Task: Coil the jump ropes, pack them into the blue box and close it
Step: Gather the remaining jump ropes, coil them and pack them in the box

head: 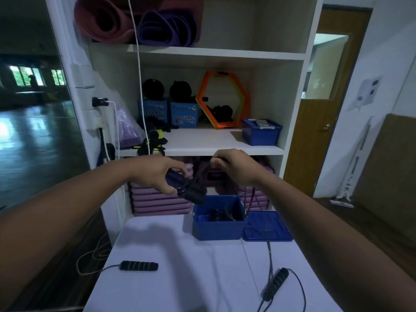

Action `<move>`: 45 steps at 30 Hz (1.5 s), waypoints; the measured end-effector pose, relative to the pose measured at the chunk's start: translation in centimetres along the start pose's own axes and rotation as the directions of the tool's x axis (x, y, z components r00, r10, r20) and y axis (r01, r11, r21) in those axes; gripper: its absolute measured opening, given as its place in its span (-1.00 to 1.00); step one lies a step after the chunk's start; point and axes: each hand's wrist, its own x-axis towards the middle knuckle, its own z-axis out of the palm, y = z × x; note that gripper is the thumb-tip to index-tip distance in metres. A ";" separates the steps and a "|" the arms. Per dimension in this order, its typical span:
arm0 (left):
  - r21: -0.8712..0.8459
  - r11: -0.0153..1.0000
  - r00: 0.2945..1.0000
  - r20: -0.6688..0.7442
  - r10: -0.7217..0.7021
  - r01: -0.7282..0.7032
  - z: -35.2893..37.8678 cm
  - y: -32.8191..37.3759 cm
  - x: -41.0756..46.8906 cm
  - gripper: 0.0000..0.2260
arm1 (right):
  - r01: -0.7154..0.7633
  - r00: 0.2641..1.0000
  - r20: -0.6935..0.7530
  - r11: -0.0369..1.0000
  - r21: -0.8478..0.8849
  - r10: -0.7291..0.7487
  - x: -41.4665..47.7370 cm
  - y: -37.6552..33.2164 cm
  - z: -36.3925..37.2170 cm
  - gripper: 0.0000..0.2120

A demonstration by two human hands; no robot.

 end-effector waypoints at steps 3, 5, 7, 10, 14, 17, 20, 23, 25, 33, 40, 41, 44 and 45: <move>-0.432 0.898 0.993 0.039 0.109 -0.081 -1.6 1.7 -1.3 -0.66 | 0.018 0.998 -0.059 0.998 0.065 -0.015 0.4 0.9 -0.5 -0.84; -0.659 0.735 0.982 -0.030 0.185 -0.159 -2.2 2.2 -1.9 -0.56 | -0.017 0.998 -0.048 0.947 0.320 0.034 0.0 0.9 -0.1 -0.81; -0.823 0.522 0.971 -0.145 0.191 -0.226 -2.2 2.0 -2.0 -0.40 | -0.057 0.996 -0.017 0.763 0.644 0.089 -0.4 0.5 0.8 -0.76; -0.936 0.191 0.955 -0.292 0.049 -0.296 -1.3 1.3 -1.2 -0.31 | -0.099 0.991 0.024 0.617 0.781 0.129 -0.7 0.0 2.5 -0.74; -0.926 0.151 0.866 -0.377 -0.328 -0.346 0.1 2.2 1.2 -0.71 | -0.196 0.981 0.153 0.657 0.728 0.123 -1.0 -0.3 4.3 -0.75; -0.932 0.069 0.717 -0.319 -0.620 -0.355 -0.1 1.9 3.1 -0.81 | -0.244 0.966 0.209 0.804 0.542 0.152 -1.2 -0.5 5.0 -0.75; -0.875 0.458 0.524 -0.468 -0.712 -0.160 0.4 0.2 4.1 -0.61 | -0.238 0.953 0.263 0.914 0.328 0.153 -1.2 -0.9 5.0 -0.78; -0.323 0.909 0.622 -0.664 -0.415 0.261 1.3 -0.8 3.6 -0.56 | -0.143 0.965 0.229 0.989 0.041 0.130 -1.0 -0.8 3.7 -0.83; 0.143 0.929 0.832 -0.506 -0.227 0.341 1.2 -1.0 2.9 -0.53 | -0.078 0.987 0.126 0.980 -0.181 0.102 -0.7 -0.3 2.3 -0.82; -0.183 0.975 0.991 0.024 0.133 -0.127 -3.4 2.2 0.1 -0.65 | -0.027 0.990 -0.140 0.985 -0.171 0.003 0.9 2.1 -0.1 -0.77; -0.913 0.204 0.931 -0.324 0.168 -0.354 -2.0 1.9 -0.9 -0.46 | -0.127 0.979 -0.047 0.765 0.631 0.201 -0.1 1.3 1.6 -0.76; -0.908 0.107 0.914 -0.400 0.070 -0.405 -1.7 2.2 -0.5 -0.47 | -0.136 0.979 -0.030 0.756 0.640 0.202 -0.3 1.0 2.4 -0.70; -0.878 0.114 0.805 -0.472 -0.360 -0.465 -1.2 2.4 1.9 -0.54 | -0.192 0.977 0.050 0.741 0.644 0.209 -0.5 -0.1 4.7 -0.60; -0.872 0.235 0.735 -0.488 -0.471 -0.428 -1.1 2.1 2.6 -0.52 | -0.206 0.976 0.072 0.758 0.620 0.206 -0.4 -0.5 5.2 -0.61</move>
